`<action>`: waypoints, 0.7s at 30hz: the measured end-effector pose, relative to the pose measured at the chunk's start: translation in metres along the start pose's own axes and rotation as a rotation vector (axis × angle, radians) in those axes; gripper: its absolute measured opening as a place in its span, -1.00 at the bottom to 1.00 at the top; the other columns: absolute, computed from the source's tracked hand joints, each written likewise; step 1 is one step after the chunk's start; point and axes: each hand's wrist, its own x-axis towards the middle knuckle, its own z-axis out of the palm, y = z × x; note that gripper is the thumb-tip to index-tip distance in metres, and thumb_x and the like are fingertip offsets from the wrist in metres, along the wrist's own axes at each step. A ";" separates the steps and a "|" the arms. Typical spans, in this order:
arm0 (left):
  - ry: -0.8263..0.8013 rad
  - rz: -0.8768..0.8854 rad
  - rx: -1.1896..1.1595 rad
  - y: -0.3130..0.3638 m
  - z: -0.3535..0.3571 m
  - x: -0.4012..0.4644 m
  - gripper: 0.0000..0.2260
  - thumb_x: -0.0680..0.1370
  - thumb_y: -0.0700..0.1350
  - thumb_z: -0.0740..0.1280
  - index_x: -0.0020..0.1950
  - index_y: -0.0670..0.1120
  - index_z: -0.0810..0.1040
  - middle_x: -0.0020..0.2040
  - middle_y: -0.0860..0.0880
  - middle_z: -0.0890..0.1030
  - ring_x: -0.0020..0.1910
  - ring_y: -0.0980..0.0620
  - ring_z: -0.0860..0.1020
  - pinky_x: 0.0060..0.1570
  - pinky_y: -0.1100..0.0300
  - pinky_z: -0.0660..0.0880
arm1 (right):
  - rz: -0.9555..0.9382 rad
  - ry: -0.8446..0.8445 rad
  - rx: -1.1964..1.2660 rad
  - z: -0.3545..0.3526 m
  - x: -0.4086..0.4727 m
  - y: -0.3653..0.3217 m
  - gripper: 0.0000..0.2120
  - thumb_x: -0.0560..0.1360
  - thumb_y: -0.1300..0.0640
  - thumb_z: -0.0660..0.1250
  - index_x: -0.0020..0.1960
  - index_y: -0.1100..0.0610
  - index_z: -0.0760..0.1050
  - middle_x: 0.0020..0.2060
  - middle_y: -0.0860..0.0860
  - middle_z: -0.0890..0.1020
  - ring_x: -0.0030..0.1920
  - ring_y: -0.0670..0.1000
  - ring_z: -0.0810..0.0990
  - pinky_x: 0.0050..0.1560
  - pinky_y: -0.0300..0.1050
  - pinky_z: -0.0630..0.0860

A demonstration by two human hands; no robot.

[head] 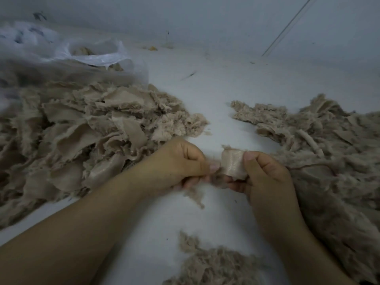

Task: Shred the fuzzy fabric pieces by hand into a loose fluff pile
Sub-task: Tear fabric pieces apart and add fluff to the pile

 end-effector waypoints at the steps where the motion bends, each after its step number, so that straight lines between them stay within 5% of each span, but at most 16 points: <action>1: 0.122 0.011 -0.021 0.000 0.004 0.003 -0.74 0.37 -0.01 0.51 -0.24 -0.18 0.56 -0.56 -0.07 0.45 -0.68 0.11 0.29 -0.61 0.36 0.20 | -0.001 -0.003 0.009 0.000 0.000 -0.001 -0.63 0.66 0.14 0.17 -0.17 0.06 0.69 -0.26 0.12 0.71 -0.33 0.05 0.67 -0.36 -0.18 0.57; 3: 0.184 0.007 -0.054 0.001 0.010 0.007 -0.65 0.30 0.01 0.50 -0.10 -0.17 0.49 -0.49 -0.17 0.44 -0.67 0.06 0.29 -0.62 0.37 0.21 | -0.001 -0.011 0.020 0.001 0.000 -0.001 -0.63 0.66 0.14 0.17 -0.15 0.02 0.70 -0.25 0.12 0.72 -0.33 0.03 0.67 -0.35 -0.21 0.56; 6: 0.070 -0.025 0.058 0.001 0.017 0.007 -0.65 0.42 0.03 0.45 -0.02 -0.24 0.55 -0.30 -0.36 0.55 -0.58 -0.01 0.38 -0.60 0.30 0.32 | 0.008 -0.019 0.042 0.001 0.000 0.000 -0.64 0.66 0.14 0.18 -0.14 0.05 0.70 -0.21 0.13 0.72 -0.26 0.07 0.69 -0.31 -0.17 0.59; 9: 0.051 -0.024 0.024 -0.002 0.016 0.004 -0.72 0.53 -0.13 0.41 -0.19 -0.36 0.51 -0.50 -0.08 0.55 -0.62 0.08 0.40 -0.60 0.33 0.30 | 0.021 -0.023 0.028 0.000 0.000 0.001 -0.70 0.64 0.13 0.23 -0.17 0.11 0.67 -0.23 0.17 0.71 -0.25 0.14 0.68 -0.26 -0.05 0.63; 12: 0.047 -0.012 0.064 -0.002 0.013 0.003 -0.71 0.52 -0.09 0.42 -0.35 -0.17 0.50 -0.54 -0.13 0.48 -0.63 0.01 0.34 -0.59 0.30 0.26 | -0.046 -0.035 -0.085 0.000 -0.001 0.002 -0.83 0.53 0.14 0.40 -0.21 0.20 0.63 -0.29 0.25 0.66 -0.29 0.18 0.63 -0.24 0.03 0.62; 15: -0.013 -0.022 0.051 0.001 0.012 0.003 -0.72 0.53 -0.02 0.38 -0.29 -0.18 0.58 -0.55 -0.11 0.48 -0.63 0.03 0.33 -0.59 0.32 0.27 | -0.074 -0.021 -0.112 0.000 -0.001 0.003 -0.79 0.52 0.20 0.40 -0.25 0.26 0.61 -0.32 0.32 0.63 -0.29 0.28 0.63 -0.23 0.08 0.63; 18: -0.196 -0.082 0.008 0.003 0.005 0.000 -0.74 0.55 -0.04 0.38 -0.24 -0.19 0.63 -0.55 -0.10 0.50 -0.66 0.07 0.35 -0.60 0.34 0.29 | -0.036 0.026 -0.043 -0.001 0.000 0.001 -0.70 0.55 0.19 0.37 -0.37 0.18 0.56 -0.45 0.14 0.58 -0.40 0.06 0.57 -0.35 -0.10 0.58; 21: -0.569 -0.155 0.127 0.006 -0.001 -0.003 -0.82 0.55 -0.13 0.37 -0.13 -0.22 0.67 -0.47 -0.06 0.58 -0.61 0.09 0.44 -0.55 0.31 0.40 | 0.022 0.066 0.086 -0.002 0.001 -0.001 -0.62 0.57 0.17 0.35 -0.43 0.05 0.53 -0.47 0.00 0.51 -0.46 -0.10 0.47 -0.49 -0.34 0.38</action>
